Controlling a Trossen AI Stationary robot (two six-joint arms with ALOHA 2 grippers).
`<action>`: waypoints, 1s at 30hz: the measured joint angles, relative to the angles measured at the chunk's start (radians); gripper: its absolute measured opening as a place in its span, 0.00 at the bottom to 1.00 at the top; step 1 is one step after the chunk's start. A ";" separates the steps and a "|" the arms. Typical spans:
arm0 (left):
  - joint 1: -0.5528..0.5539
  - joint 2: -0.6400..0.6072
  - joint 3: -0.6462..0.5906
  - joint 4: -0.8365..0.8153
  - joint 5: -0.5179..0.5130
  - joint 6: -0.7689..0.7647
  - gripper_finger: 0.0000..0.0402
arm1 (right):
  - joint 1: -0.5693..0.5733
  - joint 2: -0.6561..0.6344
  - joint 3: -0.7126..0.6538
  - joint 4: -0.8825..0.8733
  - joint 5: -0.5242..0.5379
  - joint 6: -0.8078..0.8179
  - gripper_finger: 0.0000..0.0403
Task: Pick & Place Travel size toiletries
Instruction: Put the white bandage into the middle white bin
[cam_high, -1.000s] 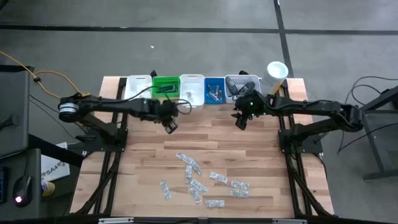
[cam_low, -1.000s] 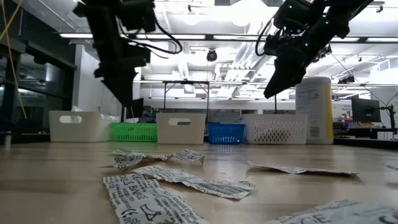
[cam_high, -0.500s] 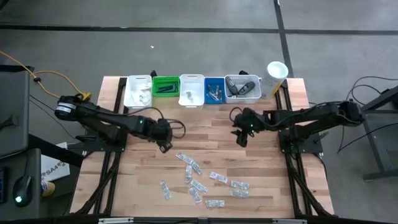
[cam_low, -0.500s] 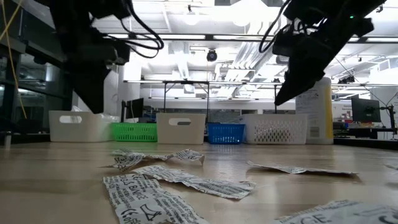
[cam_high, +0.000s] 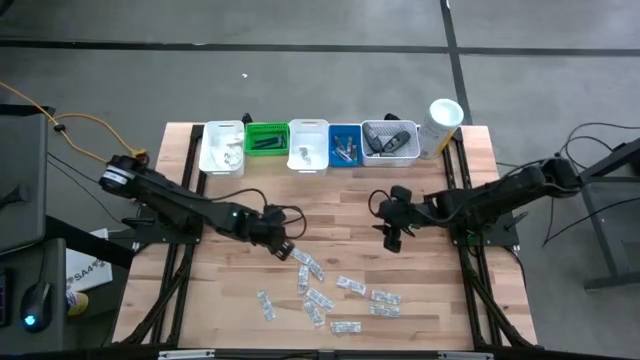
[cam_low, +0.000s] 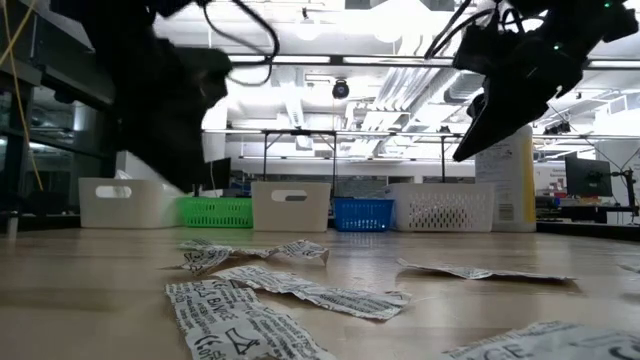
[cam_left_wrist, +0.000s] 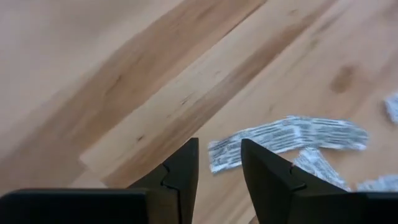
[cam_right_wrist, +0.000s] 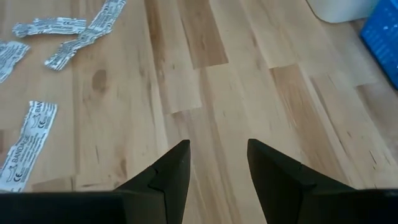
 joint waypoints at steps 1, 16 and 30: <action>0.001 0.016 0.000 0.003 0.008 -0.026 0.30 | 0.009 0.000 0.000 0.000 0.007 0.000 0.38; 0.000 0.146 0.012 0.085 0.056 -0.107 0.30 | 0.021 0.000 0.001 0.002 0.007 -0.003 0.38; 0.000 0.255 0.135 -0.016 0.052 -0.081 0.30 | 0.021 0.000 0.002 -0.003 0.004 -0.003 0.38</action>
